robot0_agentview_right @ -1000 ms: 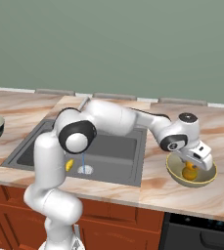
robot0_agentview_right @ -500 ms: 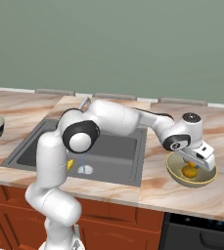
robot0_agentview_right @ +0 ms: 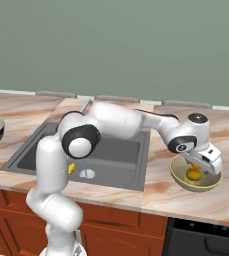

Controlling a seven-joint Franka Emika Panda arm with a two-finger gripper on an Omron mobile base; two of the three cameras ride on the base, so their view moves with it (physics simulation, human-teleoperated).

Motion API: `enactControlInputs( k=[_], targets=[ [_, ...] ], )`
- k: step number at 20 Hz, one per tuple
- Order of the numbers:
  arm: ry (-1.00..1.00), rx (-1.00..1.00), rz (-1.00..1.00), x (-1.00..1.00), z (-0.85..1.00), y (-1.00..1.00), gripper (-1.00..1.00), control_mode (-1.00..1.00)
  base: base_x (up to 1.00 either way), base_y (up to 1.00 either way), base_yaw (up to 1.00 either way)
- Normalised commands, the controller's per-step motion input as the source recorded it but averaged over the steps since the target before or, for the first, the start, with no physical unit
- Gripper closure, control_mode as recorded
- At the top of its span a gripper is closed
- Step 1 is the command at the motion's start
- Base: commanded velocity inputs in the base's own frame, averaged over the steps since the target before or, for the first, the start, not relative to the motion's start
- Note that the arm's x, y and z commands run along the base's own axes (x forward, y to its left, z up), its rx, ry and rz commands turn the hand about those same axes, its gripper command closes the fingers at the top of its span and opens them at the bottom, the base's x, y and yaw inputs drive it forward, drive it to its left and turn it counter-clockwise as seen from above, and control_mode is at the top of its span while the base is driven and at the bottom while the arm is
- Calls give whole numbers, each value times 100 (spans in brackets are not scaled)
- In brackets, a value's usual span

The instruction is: Pick the oranges from the sink and place them in one bowl. Place the corn in the other bowl. Then turn off the sink faucet.

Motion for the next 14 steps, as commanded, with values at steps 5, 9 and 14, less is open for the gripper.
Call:
enactControlInputs(
  k=[5,9,14],
  targets=[
    [-7,0,-4,-65,60,0,-100,-100,0,0,0],
    [-5,0,-2,-64,53,26,-100,-100,0,0,0],
    [0,-3,0,-40,33,67,-100,-100,0,0,0]
  ],
)
